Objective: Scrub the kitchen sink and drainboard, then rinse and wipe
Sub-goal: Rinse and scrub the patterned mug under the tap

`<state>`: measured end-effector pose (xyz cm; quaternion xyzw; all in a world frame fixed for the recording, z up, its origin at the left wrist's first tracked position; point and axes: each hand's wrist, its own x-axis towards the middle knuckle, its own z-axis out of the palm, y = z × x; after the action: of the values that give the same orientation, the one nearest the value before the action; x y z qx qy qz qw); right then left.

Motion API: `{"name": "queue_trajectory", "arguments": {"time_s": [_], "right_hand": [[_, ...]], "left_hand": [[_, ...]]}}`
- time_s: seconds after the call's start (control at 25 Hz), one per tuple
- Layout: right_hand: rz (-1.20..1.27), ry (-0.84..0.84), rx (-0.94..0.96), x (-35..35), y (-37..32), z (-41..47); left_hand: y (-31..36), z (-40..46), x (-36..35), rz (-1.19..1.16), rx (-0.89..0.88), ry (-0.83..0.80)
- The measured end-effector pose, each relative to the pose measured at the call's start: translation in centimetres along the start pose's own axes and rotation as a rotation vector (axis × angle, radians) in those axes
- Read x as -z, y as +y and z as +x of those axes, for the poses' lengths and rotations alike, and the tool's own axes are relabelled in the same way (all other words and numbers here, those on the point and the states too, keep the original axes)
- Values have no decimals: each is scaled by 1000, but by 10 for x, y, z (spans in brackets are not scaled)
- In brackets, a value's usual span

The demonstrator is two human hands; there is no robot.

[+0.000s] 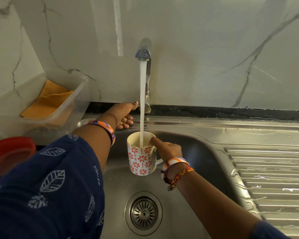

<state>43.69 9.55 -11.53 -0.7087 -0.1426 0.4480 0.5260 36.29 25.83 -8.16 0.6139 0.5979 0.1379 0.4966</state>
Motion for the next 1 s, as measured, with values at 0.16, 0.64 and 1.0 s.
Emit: {"name": "queue_trajectory", "arguments": {"time_s": [0.16, 0.64, 1.0], "right_hand": [[-5, -11, 2, 0, 1, 1], [-17, 10, -15, 0, 32, 5], [-1, 3, -47, 1, 45, 3]], "left_hand": [[0, 0, 0, -4, 9, 4], [0, 0, 0, -5, 23, -1], [-1, -3, 1, -8, 10, -3]]}}
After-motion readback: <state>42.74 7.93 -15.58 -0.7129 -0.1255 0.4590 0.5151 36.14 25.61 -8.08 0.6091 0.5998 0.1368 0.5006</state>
